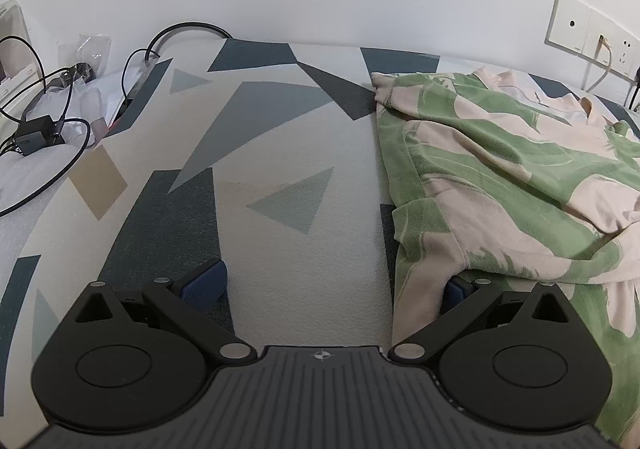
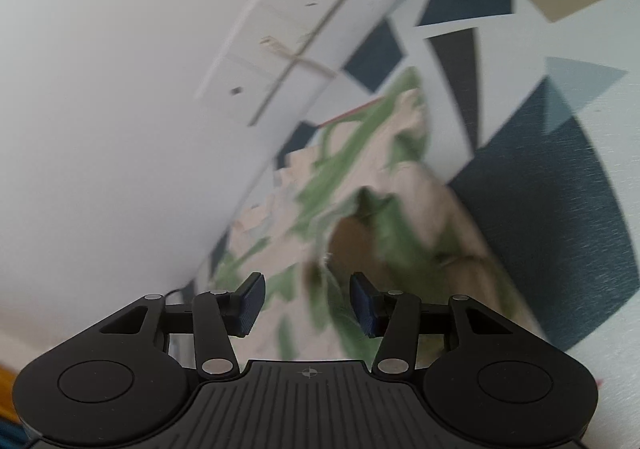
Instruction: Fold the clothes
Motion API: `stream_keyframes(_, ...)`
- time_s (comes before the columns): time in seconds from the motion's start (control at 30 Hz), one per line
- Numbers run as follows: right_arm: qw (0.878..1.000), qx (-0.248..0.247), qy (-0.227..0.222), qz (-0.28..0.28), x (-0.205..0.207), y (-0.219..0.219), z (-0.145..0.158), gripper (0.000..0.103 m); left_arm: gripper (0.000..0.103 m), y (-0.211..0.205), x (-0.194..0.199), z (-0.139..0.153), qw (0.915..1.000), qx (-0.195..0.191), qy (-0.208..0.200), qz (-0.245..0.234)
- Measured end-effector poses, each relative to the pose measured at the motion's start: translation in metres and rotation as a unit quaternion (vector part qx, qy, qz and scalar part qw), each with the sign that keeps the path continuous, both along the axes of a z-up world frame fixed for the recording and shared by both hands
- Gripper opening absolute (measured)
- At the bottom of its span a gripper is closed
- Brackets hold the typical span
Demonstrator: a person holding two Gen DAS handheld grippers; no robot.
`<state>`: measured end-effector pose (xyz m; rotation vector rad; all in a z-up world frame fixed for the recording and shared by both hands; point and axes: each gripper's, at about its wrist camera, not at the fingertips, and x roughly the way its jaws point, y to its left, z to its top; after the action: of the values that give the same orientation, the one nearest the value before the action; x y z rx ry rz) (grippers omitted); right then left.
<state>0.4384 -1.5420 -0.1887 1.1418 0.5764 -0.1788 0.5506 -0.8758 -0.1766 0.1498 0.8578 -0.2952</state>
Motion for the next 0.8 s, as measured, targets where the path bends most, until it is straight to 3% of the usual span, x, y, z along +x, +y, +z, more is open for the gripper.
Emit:
stream_keyframes(0.1,1.000,0.000,0.010,-0.007,0.012,-0.012,-0.003,0.010,0.103,-0.002,0.001,0.000,1.0000,0.004,-0.002,-0.004)
stream_keyframes(0.17,1.000,-0.002,0.017,-0.003,0.022,-0.018,-0.003,0.004,0.103,-0.002,0.003,0.001,1.0000,0.004,0.000,-0.007)
stream_keyframes(0.27,0.996,-0.052,0.061,0.028,0.040,-0.013,0.017,0.003,0.103,-0.007,0.007,0.004,0.9997,0.020,0.010,-0.012)
stream_keyframes(0.37,0.993,-0.094,0.058,0.034,0.065,-0.012,0.051,0.003,0.103,-0.015,0.008,0.008,0.9985,0.053,0.001,-0.018)
stream_keyframes(0.47,0.992,-0.119,-0.045,0.016,0.079,-0.014,0.113,0.003,0.103,-0.017,0.009,0.009,0.9983,0.058,0.002,-0.007)
stream_keyframes(0.6,0.970,-0.204,-0.124,0.035,0.065,0.000,0.185,0.003,0.103,-0.010,0.010,0.007,0.9993,0.035,0.013,0.010)
stream_keyframes(0.67,0.973,-0.202,-0.106,0.037,0.055,-0.004,0.176,0.003,0.103,-0.008,0.010,0.006,0.9993,0.032,0.012,0.012)
stream_keyframes(0.8,0.984,-0.174,0.023,0.022,0.028,-0.021,0.089,0.003,0.103,-0.004,0.012,0.006,0.9995,0.024,0.018,0.011)
